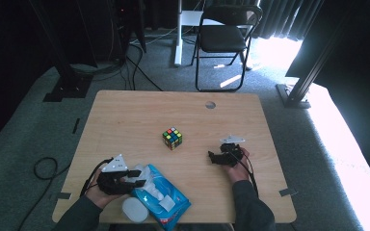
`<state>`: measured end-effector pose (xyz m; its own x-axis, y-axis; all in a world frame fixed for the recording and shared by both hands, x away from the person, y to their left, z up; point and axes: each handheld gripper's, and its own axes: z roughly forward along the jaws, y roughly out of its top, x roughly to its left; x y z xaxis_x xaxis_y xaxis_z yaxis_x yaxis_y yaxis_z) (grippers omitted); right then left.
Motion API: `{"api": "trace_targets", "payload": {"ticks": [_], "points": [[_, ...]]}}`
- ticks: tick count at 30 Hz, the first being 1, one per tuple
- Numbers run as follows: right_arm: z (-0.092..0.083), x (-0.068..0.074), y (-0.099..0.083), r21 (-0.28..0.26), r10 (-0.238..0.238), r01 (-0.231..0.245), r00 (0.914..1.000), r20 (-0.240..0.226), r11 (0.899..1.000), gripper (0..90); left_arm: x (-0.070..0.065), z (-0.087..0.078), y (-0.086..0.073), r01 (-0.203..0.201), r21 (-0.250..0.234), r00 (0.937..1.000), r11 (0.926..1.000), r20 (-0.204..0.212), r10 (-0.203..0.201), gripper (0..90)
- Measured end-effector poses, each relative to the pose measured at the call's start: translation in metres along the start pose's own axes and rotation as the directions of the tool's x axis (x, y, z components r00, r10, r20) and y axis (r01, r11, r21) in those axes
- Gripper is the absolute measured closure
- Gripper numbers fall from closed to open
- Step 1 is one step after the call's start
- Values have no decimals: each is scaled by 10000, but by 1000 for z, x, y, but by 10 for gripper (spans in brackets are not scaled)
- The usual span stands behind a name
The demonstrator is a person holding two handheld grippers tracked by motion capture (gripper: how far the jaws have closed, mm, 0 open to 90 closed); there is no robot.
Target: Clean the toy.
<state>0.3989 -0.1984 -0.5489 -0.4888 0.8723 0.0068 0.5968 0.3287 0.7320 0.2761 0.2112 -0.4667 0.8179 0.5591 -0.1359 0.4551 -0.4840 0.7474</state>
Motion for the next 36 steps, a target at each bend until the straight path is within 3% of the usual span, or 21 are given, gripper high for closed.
{"api": "trace_targets", "payload": {"ticks": [5,10,14,16,17,22,25,31,36], "points": [[0,0,0,5,9,-9,10000,2,10000,196,3,8,-2,180,288,9997,9994,-171,-175,401],[0,0,0,4,10,-10,10000,0,10000,196,6,13,-3,312,514,9993,9982,-200,-302,399],[0,0,0,4,11,-11,10000,0,10000,196,8,12,-2,418,534,9991,9977,53,-421,515],[0,0,0,4,10,-10,10000,0,10000,196,10,11,-3,427,642,9987,9970,-312,-407,654],[0,0,0,8,11,-11,10000,3,10000,196,13,10,-3,540,625,9977,9966,-434,-514,677],[0,0,0,4,11,-11,10000,0,10000,197,10,11,2,84,844,9908,9964,-1354,32,843],[0,0,0,3,7,-7,10000,1,10000,196,11,13,7,51,698,9866,9975,-1628,64,867],[0,0,0,2,7,-7,10000,0,10000,196,14,8,20,7,-88,9837,10000,-1800,-23,874],[0,0,0,8,8,-8,10000,4,10000,196,14,6,26,-75,-385,9801,9992,-1985,-3,876]]}}
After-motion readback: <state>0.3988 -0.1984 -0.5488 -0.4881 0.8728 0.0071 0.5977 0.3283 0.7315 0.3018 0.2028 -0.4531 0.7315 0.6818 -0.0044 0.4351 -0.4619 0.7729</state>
